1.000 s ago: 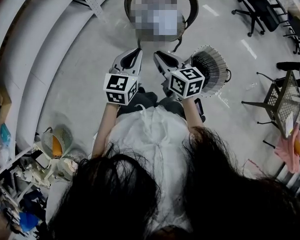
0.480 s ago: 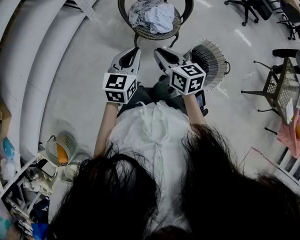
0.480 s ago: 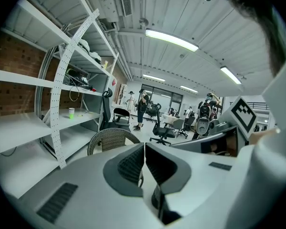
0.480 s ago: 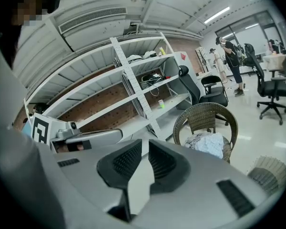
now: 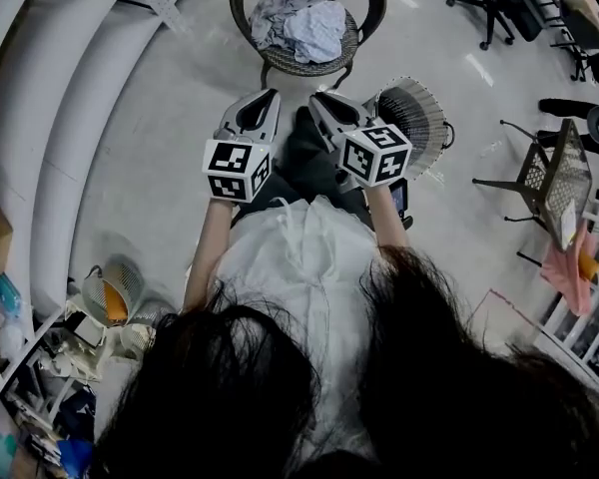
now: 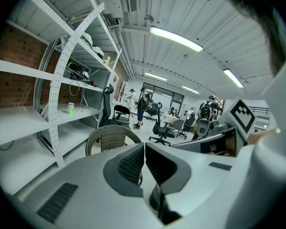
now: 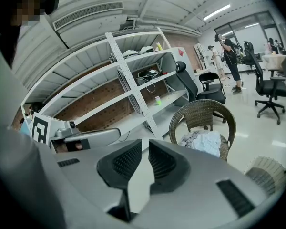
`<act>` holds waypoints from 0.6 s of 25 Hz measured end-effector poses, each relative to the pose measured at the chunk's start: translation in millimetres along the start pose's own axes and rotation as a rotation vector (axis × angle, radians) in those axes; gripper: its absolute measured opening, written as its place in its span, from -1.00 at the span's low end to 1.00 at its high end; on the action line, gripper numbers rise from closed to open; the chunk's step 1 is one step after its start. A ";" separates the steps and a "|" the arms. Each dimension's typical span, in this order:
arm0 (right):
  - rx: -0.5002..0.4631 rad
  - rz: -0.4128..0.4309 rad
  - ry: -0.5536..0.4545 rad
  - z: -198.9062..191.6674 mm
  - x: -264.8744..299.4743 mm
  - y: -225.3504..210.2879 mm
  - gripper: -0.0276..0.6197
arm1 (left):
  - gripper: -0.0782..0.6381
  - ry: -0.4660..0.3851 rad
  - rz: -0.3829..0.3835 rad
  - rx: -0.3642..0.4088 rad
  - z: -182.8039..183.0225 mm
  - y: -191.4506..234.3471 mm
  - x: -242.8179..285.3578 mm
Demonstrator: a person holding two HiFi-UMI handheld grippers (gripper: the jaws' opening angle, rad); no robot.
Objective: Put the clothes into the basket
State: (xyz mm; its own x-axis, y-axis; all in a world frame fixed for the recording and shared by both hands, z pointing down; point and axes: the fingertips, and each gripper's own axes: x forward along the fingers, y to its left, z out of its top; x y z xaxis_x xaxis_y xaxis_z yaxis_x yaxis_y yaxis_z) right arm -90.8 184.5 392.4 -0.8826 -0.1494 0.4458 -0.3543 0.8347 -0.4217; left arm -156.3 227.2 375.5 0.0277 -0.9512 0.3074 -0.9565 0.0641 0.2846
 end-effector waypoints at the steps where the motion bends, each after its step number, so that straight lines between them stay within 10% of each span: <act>1: 0.000 0.001 0.003 2.2 4.2 -3.7 -0.75 | -0.72 0.002 0.003 -0.001 0.6 2.8 3.5; 15: -0.010 -0.022 0.070 46.7 62.5 -107.1 -0.74 | -0.72 0.079 0.042 -0.027 11.6 49.2 102.9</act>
State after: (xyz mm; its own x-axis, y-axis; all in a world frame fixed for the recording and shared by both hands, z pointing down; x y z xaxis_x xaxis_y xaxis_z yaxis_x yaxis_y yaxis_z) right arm -122.5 61.1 428.5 -0.8508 -0.1309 0.5090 -0.3700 0.8369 -0.4033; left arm -204.0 129.0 410.6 0.0112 -0.9206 0.3902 -0.9493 0.1128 0.2934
